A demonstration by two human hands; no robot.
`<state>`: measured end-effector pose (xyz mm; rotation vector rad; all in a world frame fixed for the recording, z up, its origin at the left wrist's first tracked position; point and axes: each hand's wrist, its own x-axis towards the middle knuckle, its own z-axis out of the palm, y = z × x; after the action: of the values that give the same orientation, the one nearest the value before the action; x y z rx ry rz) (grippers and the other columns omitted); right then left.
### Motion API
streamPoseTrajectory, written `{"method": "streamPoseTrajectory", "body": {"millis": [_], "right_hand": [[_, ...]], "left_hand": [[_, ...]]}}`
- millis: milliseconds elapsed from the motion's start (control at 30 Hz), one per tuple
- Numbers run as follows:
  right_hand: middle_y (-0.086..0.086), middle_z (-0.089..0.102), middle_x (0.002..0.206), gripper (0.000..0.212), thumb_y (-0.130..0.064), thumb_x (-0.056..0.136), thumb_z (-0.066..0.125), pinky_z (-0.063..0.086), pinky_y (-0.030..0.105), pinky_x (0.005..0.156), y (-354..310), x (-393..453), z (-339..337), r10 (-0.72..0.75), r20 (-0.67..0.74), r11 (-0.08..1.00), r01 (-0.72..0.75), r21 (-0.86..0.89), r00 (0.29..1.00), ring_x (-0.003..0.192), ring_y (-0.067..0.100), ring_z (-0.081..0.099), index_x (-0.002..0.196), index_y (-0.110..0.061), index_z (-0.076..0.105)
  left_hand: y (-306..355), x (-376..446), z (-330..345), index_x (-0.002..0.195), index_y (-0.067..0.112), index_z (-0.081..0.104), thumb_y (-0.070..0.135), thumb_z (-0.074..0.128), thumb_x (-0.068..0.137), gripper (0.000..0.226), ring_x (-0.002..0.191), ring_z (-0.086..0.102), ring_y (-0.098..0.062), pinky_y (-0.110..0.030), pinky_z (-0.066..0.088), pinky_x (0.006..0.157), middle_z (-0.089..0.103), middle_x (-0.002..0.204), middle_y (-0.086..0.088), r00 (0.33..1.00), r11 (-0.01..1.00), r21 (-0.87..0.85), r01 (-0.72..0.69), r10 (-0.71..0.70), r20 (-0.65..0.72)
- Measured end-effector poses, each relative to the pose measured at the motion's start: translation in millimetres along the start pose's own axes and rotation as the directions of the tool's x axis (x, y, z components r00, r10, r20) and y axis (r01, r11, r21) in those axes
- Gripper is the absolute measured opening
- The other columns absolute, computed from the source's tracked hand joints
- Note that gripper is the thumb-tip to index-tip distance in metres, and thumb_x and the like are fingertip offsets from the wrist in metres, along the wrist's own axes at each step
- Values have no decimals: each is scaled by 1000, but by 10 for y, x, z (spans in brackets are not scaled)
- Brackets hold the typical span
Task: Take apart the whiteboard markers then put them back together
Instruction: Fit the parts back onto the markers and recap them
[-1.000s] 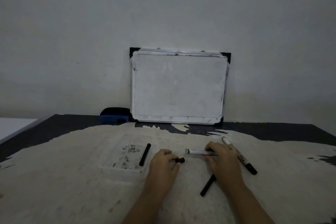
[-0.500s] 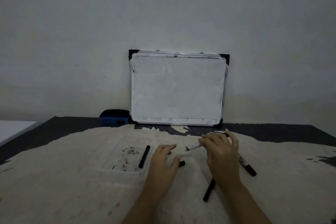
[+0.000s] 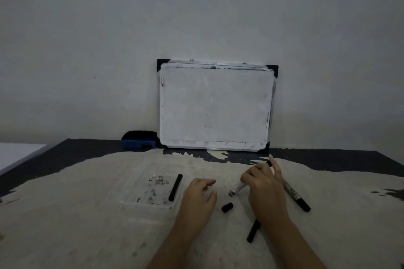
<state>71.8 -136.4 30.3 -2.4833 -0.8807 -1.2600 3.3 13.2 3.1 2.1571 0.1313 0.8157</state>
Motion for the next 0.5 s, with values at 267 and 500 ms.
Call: {"method": "streamPoseTrajectory", "body": {"millis": [267, 500], "right_hand": [[-4, 71, 69, 27, 5, 61, 78, 27, 46, 103, -14, -73, 53, 257, 59, 939, -264, 221, 964, 74, 23, 63, 72, -19, 73], [-8, 70, 71, 30, 4, 60, 80, 22, 41, 102, -71, -49, 21, 232, 42, 934, -235, 271, 972, 75, 20, 64, 75, -21, 73]], "left_hand": [[39, 1, -20, 119, 20, 57, 24, 56, 89, 30, 97, 53, 1, 0, 41, 76, 58, 111, 9, 999, 992, -119, 33, -30, 23], [51, 5, -47, 111, 21, 64, 21, 60, 86, 25, 84, 65, -2, -12, 52, 75, 69, 98, 5, 994, 957, -271, 104, -104, 17]]}}
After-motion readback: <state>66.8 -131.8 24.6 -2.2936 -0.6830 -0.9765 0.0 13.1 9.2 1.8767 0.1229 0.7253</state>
